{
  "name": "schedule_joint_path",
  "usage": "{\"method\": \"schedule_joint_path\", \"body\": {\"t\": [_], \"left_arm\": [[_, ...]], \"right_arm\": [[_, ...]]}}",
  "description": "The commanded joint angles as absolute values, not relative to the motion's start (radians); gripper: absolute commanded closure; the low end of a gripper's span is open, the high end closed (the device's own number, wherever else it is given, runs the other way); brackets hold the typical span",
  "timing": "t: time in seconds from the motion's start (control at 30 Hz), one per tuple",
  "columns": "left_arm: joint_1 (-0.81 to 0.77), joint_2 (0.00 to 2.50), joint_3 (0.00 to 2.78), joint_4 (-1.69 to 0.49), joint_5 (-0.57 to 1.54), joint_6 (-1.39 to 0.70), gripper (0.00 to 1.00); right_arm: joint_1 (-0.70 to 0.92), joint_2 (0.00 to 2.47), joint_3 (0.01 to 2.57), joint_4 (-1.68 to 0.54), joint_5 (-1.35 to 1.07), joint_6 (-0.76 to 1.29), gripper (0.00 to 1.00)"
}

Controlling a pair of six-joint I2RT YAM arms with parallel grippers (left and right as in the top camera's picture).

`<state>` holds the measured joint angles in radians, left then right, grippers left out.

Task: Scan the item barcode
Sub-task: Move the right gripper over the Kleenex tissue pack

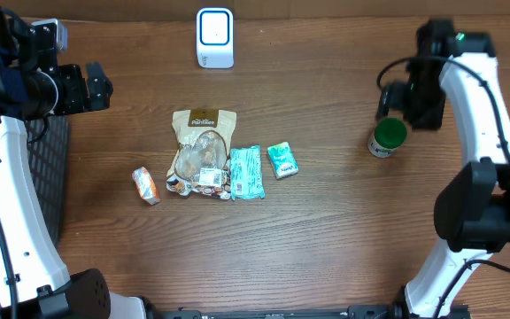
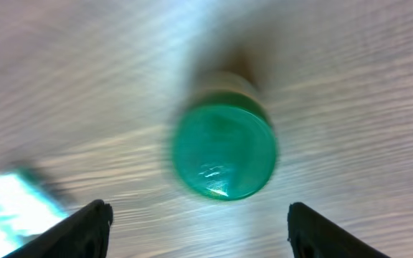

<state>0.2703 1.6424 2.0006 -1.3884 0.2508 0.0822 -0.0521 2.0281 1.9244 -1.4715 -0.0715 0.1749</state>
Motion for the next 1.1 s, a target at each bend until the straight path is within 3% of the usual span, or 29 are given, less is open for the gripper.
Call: {"method": "schedule_joint_path", "body": {"t": [0.0,0.17,0.33,0.47,0.77,1.07], "left_arm": [[0.268,1.647,2.013,-1.387,0.259,0.101,0.01],[0.268,1.647,2.013,-1.387,0.259,0.101,0.00],[0.268,1.647,2.013,-1.387,0.259,0.101,0.01],[0.268,1.647,2.013,-1.387,0.259,0.101,0.00],[0.268,1.647,2.013,-1.387,0.259,0.101,0.00],[0.268,1.647,2.013,-1.387,0.259,0.101,0.00]], "right_arm": [[0.008,2.009,2.046,-1.507,-0.261,0.142,0.30],[0.131,2.010,2.006,-1.478,-0.313,0.143,0.42],[0.277,2.013,1.864,-1.348,-0.312,0.255,0.67],[0.359,2.013,1.751,-1.236,-0.304,0.333,0.78],[0.421,2.013,1.593,-1.100,-0.281,0.355,0.85],[0.498,2.013,1.546,-1.033,-0.163,0.253,0.84]]}}
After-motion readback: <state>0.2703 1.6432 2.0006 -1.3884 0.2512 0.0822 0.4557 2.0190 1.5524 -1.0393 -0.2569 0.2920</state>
